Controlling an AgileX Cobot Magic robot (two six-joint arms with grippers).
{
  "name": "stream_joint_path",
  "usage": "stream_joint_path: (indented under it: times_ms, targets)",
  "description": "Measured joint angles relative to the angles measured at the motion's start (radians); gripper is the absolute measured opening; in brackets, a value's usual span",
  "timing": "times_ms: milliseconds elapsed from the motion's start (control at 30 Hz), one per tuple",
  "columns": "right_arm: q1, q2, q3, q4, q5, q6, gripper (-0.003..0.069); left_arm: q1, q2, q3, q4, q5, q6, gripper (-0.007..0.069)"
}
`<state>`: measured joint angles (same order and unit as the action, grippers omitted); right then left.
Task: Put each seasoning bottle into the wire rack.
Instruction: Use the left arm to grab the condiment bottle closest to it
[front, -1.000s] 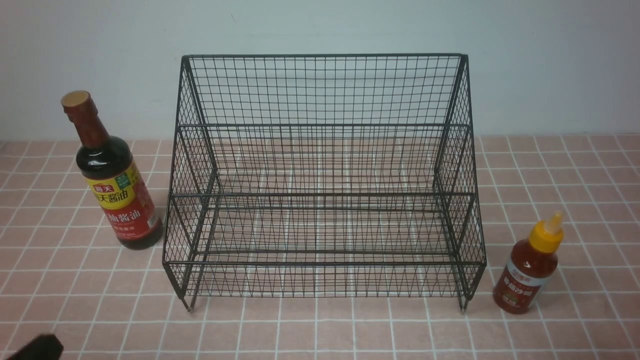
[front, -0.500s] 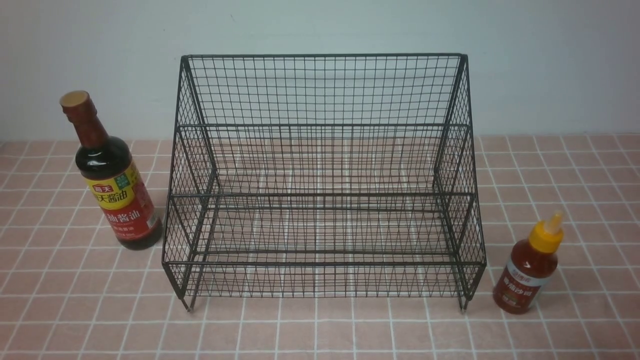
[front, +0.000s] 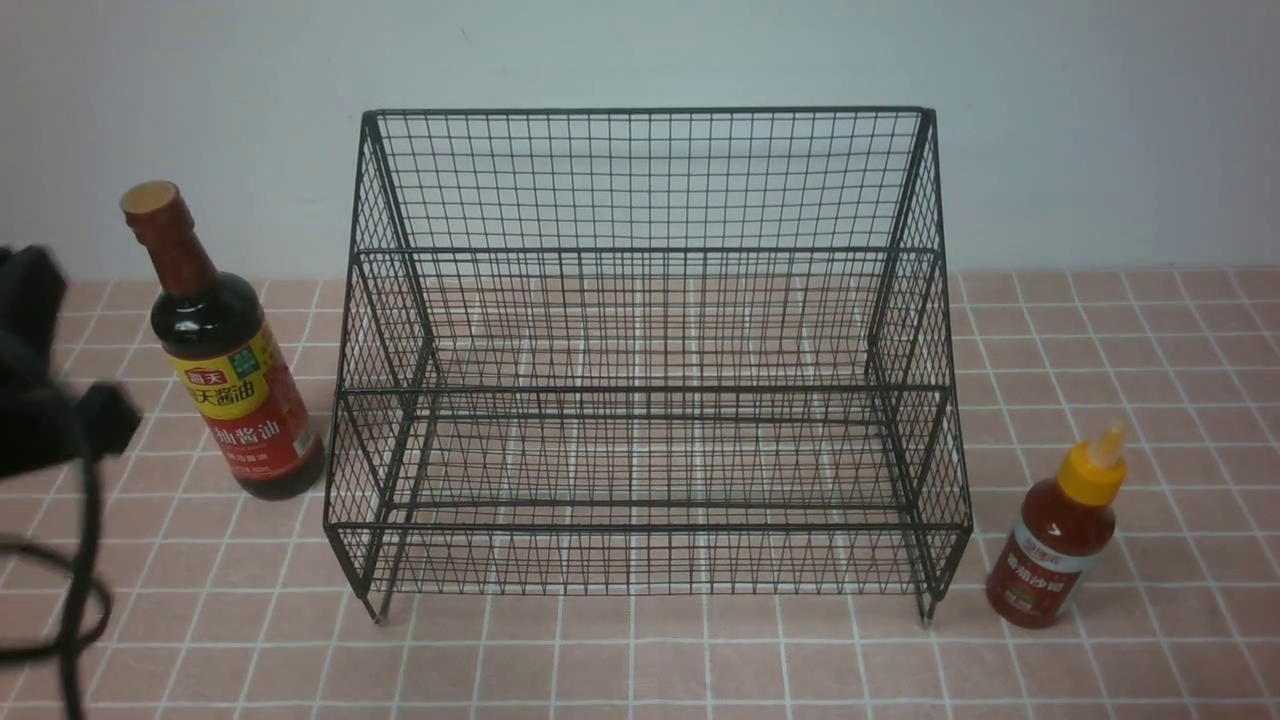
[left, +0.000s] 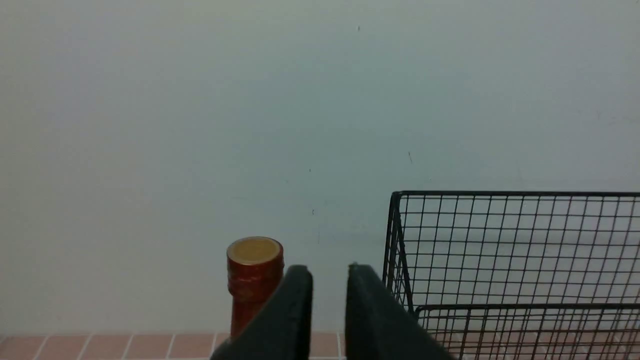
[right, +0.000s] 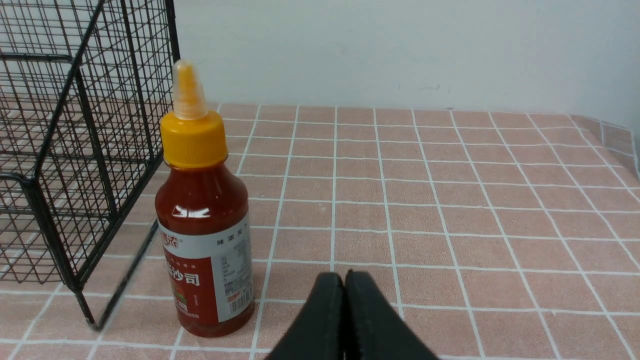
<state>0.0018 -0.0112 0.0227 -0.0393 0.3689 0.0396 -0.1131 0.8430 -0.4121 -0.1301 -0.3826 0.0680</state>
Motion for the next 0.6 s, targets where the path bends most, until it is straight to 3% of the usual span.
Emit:
stream_joint_path:
  times_ms: [300,433,600]
  targets:
    - [0.000,0.000,0.000,0.000,0.000,0.000,-0.0015,0.007,0.241,-0.185,-0.036,-0.046,0.004,0.0421]
    - [0.000,0.000,0.000,0.000,0.000,0.000,-0.0015,0.044,0.317,-0.229,-0.078,-0.049,0.032,0.0485]
    - [0.000,0.000,0.000,0.000,0.000,0.000,-0.0015,0.087,0.420,-0.269,-0.094,-0.092,0.052,0.0498]
